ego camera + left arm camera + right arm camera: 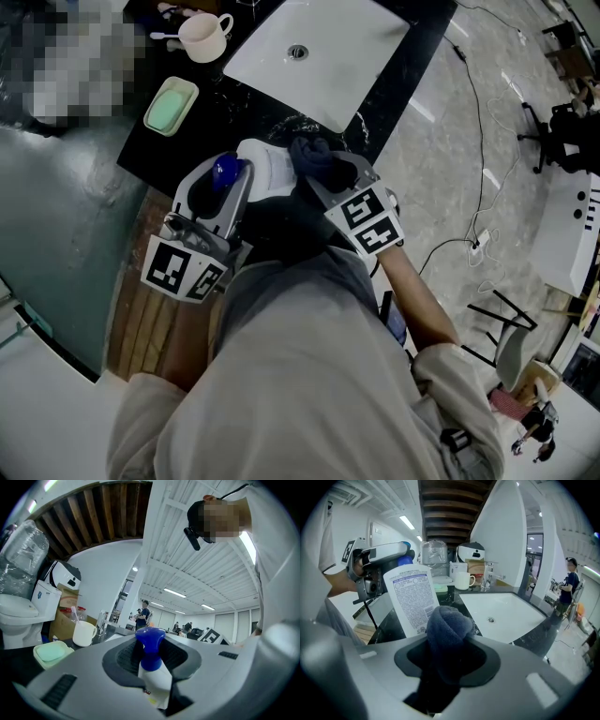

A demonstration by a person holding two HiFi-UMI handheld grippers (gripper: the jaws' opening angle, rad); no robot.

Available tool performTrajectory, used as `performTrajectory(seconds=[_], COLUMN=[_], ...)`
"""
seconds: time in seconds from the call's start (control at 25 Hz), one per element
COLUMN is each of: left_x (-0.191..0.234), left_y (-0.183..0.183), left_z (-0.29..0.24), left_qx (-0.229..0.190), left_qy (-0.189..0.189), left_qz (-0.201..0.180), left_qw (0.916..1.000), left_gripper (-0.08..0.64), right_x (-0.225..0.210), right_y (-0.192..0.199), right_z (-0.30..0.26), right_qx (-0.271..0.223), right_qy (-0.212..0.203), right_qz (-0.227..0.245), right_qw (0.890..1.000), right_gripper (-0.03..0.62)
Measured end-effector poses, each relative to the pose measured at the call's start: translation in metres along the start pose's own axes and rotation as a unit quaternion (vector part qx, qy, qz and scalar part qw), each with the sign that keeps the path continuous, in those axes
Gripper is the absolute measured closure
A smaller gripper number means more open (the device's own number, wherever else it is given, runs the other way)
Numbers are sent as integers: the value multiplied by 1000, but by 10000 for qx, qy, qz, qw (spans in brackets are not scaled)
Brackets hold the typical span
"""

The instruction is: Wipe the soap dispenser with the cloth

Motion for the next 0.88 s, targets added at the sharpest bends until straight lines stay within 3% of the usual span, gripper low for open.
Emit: performTrajectory(seconds=[0.88], left_x=[-7], left_y=[0], left_z=[-2], left_qx=[-27], left_qy=[50], left_qz=[-94], left_qw=[9999], left_gripper=[465], right_x=[14], right_y=[15], right_z=[10], right_qx=[162], right_qy=[-74], right_qz=[-48], right_qw=[9998], right_gripper=[457])
Point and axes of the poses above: the fingertips, and each gripper's own axes: z backward along the fingers, x to its left, y out of its underside, the point moved 1 cm from there along z, backward along the fingers, and after that the axes turned 6 degrees about -z, right-handed, at the moved point
